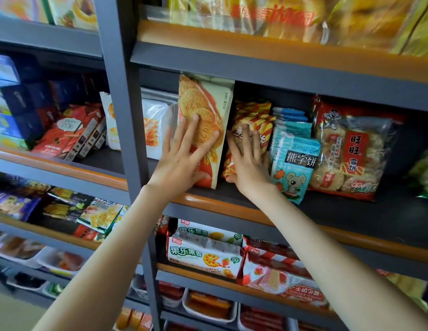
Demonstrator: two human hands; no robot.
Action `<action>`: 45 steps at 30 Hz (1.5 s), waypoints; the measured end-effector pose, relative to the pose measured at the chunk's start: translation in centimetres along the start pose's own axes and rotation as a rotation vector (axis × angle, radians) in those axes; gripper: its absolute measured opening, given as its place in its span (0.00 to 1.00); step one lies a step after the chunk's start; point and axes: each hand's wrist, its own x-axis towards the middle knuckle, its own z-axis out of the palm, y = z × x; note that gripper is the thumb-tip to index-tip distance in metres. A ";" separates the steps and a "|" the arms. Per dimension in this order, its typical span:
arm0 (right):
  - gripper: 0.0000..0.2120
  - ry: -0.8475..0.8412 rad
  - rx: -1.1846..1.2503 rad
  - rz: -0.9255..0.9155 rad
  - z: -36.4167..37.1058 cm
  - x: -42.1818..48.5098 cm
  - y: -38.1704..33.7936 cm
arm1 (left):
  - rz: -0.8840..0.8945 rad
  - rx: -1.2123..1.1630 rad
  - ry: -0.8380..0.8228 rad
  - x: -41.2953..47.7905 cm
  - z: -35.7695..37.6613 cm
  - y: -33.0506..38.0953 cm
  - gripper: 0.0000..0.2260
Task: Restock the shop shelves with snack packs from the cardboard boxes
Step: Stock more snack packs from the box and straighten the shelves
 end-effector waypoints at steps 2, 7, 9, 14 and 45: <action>0.53 -0.032 -0.086 0.029 0.2 0.9 0.6 | 0.030 0.036 0.014 0.1 -0.1 -0.2 0.51; 0.53 -0.014 -0.218 0.028 0.7 2.1 1.0 | 0.084 0.002 0.007 0.1 0.4 -0.5 0.50; 0.52 -0.002 -0.202 0.014 0.8 2.0 0.8 | 0.075 0.008 -0.009 0.1 0.4 -0.5 0.50; 0.50 -0.003 -0.166 -0.003 0.0 1.4 1.1 | 0.029 0.020 -0.028 -0.3 -0.4 0.3 0.47; 0.21 -1.168 0.611 -0.707 21.4 -26.9 -41.1 | -2.362 -0.187 -0.569 -62.1 -16.1 12.0 0.14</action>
